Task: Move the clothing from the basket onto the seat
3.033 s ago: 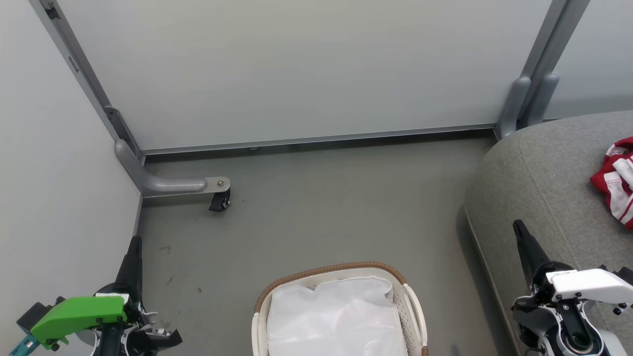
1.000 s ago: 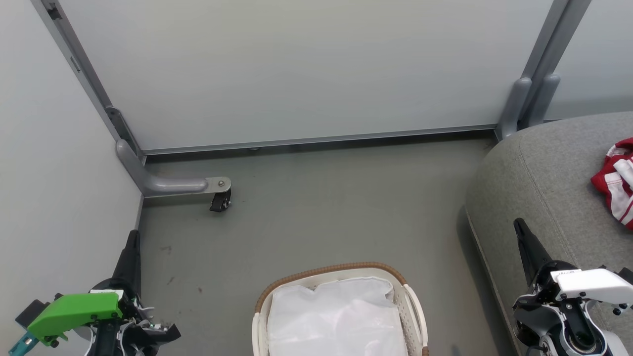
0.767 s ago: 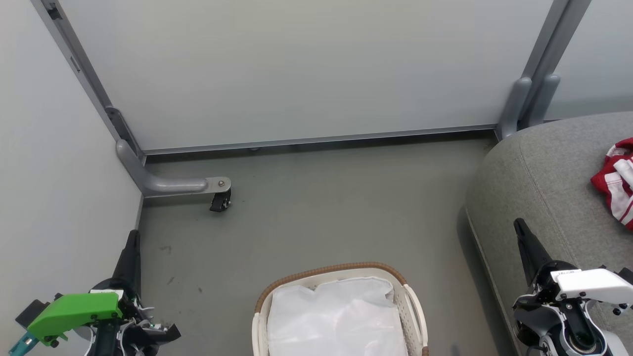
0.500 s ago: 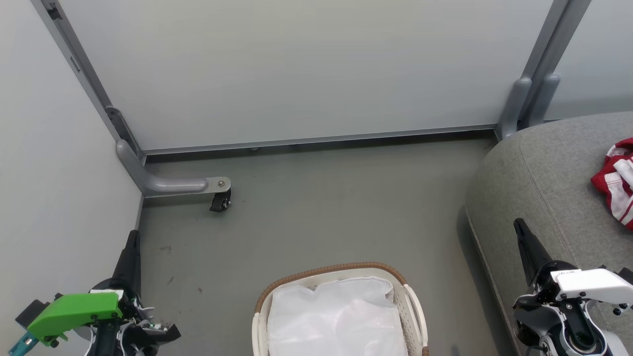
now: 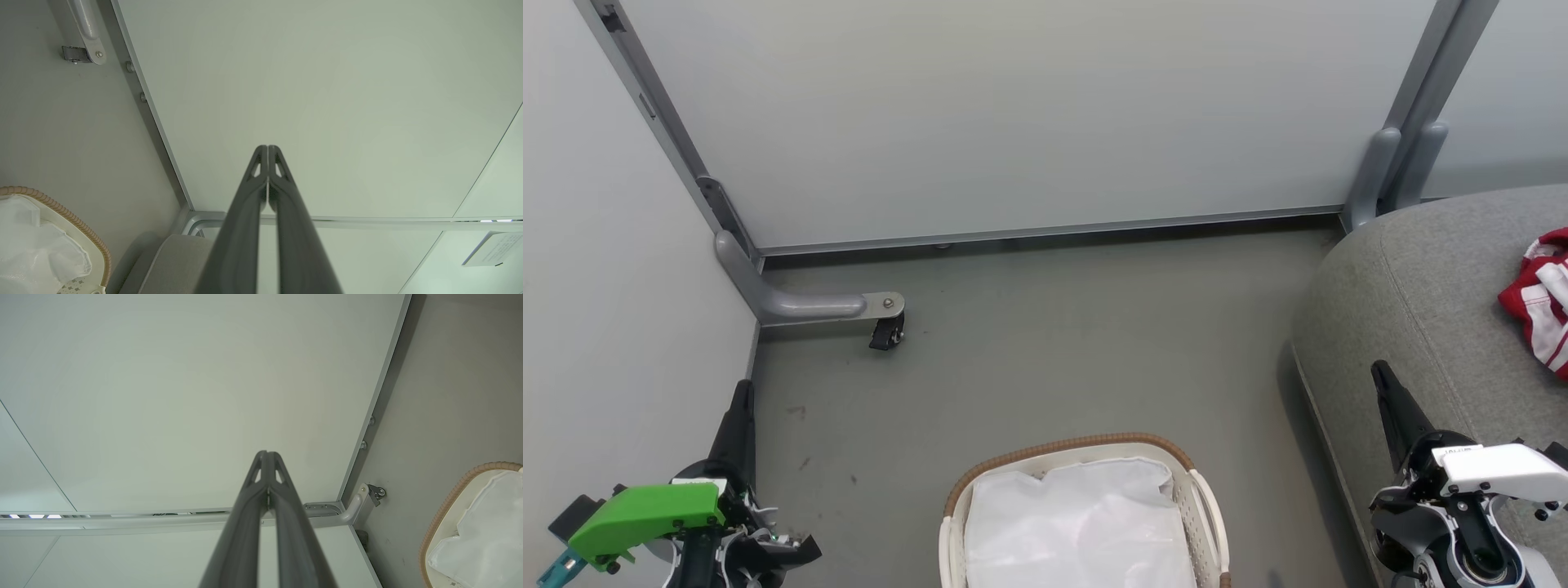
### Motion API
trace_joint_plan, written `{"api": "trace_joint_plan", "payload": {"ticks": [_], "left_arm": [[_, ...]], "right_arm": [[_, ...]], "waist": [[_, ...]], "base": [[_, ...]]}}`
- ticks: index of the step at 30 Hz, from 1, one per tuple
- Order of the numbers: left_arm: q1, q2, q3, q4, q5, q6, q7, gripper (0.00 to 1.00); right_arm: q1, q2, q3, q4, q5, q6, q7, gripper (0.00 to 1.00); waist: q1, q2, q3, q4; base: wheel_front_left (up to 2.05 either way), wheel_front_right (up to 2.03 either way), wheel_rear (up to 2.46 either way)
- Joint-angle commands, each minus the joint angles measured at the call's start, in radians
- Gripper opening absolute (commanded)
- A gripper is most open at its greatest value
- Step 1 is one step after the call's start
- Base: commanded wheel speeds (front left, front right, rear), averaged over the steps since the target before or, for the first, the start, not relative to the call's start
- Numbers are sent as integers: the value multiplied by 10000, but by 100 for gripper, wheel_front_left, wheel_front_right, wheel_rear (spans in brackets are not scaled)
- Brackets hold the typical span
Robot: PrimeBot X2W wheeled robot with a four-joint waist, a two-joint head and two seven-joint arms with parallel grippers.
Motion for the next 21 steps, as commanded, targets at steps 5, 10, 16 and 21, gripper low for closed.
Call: {"api": "trace_joint_plan", "payload": {"ticks": [5, 10, 16, 21], "left_arm": [[-97, 66, 19, -1, -31, -59, 33, 0], [-97, 66, 19, -2, -31, -59, 33, 0], [-97, 66, 19, -3, -31, -59, 33, 0], [-97, 66, 19, -2, -32, -59, 33, 0]], "right_arm": [[104, -56, -14, -36, 31, -3, 13, 0], [104, -56, -14, -36, 31, -3, 13, 0], [104, -56, -14, -36, 31, -3, 13, 0], [104, -56, -13, -36, 32, -3, 13, 0]], "waist": [[0, 0, 0, 0], [0, 0, 0, 0], [0, 0, 0, 0], [0, 0, 0, 0]], "base": [[0, 0, 0], [0, 0, 0], [0, 0, 0], [0, 0, 0]]}}
